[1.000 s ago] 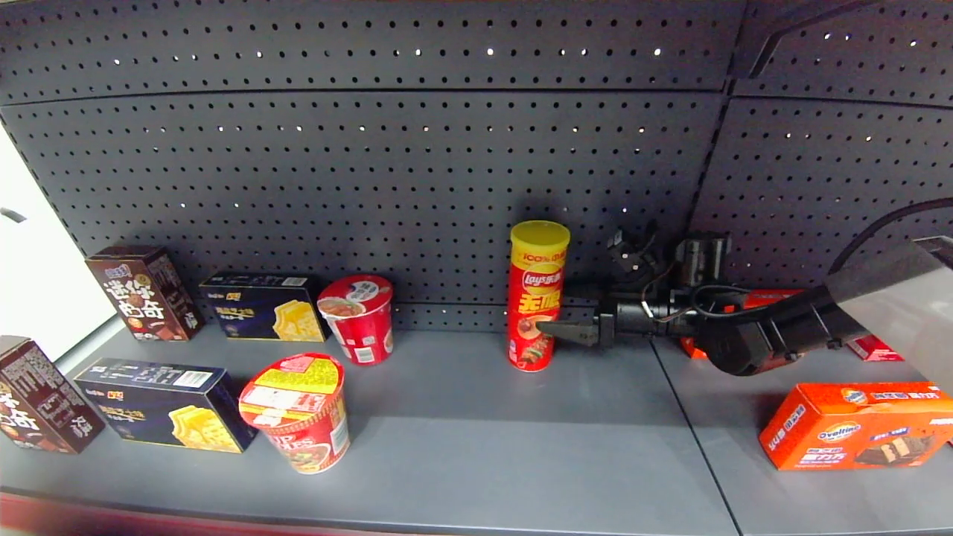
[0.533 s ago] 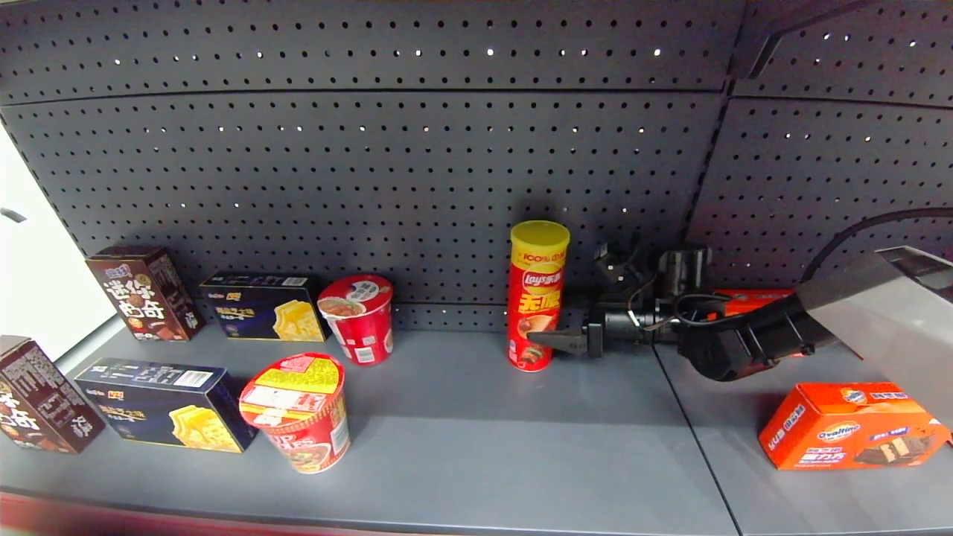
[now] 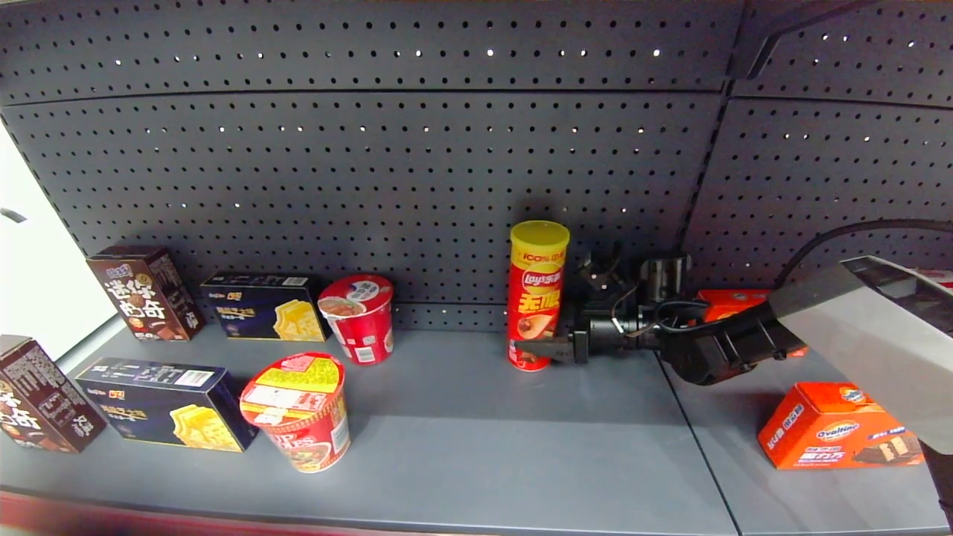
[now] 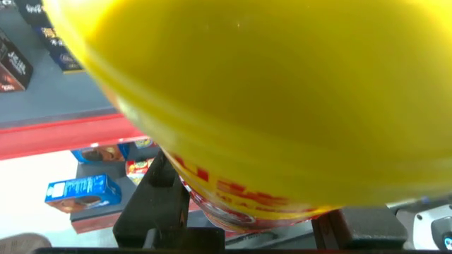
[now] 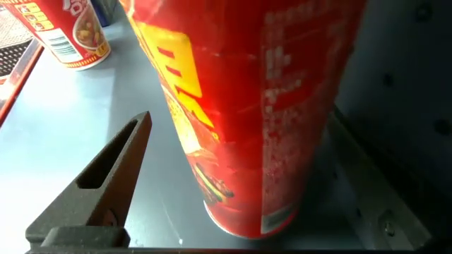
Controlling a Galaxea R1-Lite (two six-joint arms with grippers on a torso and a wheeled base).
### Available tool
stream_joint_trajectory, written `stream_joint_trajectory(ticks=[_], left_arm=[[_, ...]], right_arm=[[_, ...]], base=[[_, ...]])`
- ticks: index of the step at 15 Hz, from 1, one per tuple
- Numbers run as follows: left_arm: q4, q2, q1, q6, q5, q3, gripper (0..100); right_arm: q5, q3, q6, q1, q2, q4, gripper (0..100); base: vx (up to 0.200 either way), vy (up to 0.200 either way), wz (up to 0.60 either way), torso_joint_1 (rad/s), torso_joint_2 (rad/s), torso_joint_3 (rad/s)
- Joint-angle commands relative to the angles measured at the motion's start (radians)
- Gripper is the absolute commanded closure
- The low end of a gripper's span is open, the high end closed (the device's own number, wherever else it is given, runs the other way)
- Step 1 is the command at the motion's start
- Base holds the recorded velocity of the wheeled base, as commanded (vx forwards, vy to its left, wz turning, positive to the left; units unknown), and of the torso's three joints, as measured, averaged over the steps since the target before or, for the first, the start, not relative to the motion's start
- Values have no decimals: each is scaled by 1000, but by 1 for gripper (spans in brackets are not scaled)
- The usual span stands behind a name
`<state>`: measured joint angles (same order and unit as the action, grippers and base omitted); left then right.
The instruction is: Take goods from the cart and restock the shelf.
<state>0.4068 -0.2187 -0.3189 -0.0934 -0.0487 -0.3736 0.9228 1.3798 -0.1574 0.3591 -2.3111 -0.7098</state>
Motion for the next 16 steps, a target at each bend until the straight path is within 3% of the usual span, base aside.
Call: stream_joint_trajectory(ticks=[1, 6, 7, 16], left_arm=[[9, 22, 0, 0, 0, -2, 100], [17, 29, 0, 0, 0, -1, 100], [17, 29, 0, 0, 0, -1, 100], [15, 35, 0, 0, 0, 5, 100]], right_arm=[[-5, 10, -1, 4, -16, 0, 0], [-5, 22, -2, 6, -25, -4, 0], [-5, 22, -2, 6, -27, -8, 100], [-13, -45, 1, 7, 53, -4, 100]], base=[[0, 0, 0, 0, 0, 0], [0, 0, 0, 0, 0, 0], [0, 0, 0, 0, 0, 0], [0, 0, 0, 0, 0, 0]])
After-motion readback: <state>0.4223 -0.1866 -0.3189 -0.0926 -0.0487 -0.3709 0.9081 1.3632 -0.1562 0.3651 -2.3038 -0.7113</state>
